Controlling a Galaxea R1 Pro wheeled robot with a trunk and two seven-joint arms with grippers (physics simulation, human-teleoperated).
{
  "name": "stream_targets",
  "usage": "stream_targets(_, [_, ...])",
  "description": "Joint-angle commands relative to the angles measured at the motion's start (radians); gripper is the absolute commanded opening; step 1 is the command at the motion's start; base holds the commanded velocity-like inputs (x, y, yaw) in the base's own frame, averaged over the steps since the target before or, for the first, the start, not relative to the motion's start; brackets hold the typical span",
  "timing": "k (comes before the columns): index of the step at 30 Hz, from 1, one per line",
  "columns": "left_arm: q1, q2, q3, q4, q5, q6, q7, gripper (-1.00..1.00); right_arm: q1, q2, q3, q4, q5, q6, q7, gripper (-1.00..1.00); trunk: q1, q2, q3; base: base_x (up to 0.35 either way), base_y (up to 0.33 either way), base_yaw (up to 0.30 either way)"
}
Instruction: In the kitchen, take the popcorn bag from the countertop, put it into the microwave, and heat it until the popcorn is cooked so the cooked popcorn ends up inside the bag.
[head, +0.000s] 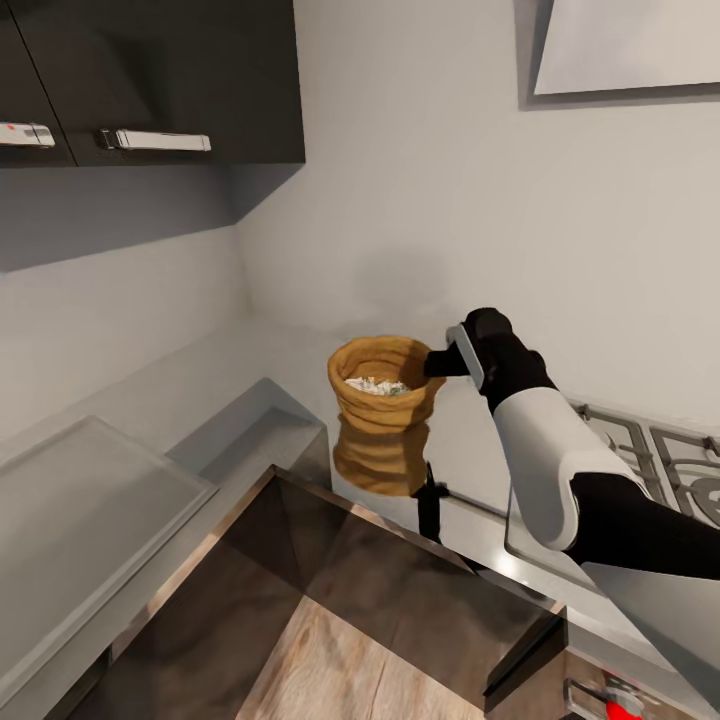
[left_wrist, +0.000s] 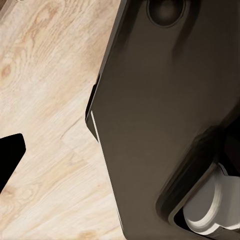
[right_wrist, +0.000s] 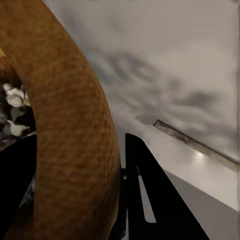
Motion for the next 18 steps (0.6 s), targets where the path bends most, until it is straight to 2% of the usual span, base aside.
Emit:
stream_targets(1, [0.000, 0.000, 0.000, -0.001, 0.004, -0.002, 0.003, 1.00, -0.002, 0.001, -0.007, -0.001, 0.003, 0.003, 0.001, -1.00, 0.000, -0.001, -0.001, 0.000, 0.000, 0.000])
stream_targets(5, [0.000, 0.000, 0.000, -0.001, 0.004, -0.002, 0.003, 1.00, -0.006, -0.007, -0.007, 0.000, 0.004, 0.003, 0.008, -1.00, 0.000, -0.001, -0.001, 0.000, 0.000, 0.000])
stream_targets(9, [0.000, 0.000, -0.001, 0.000, 0.004, -0.002, 0.003, 1.00, -0.013, -0.024, -0.007, 0.007, 0.005, 0.003, 0.056, -1.00, 0.000, -0.001, -0.001, 0.000, 0.000, 0.000])
stream_targets(15, [0.000, 0.000, -0.006, -0.001, 0.001, -0.002, 0.003, 1.00, -0.020, -0.026, -0.007, 0.016, 0.007, 0.003, 0.074, -1.00, 0.000, -0.001, -0.001, -0.009, 0.000, 0.000])
stream_targets(18, [0.000, -0.002, 0.001, -0.001, 0.005, -0.002, 0.003, 1.00, -0.021, -0.027, -0.006, 0.016, 0.007, 0.003, 0.103, -1.00, 0.000, -0.001, -0.001, -0.187, 0.000, 0.000])
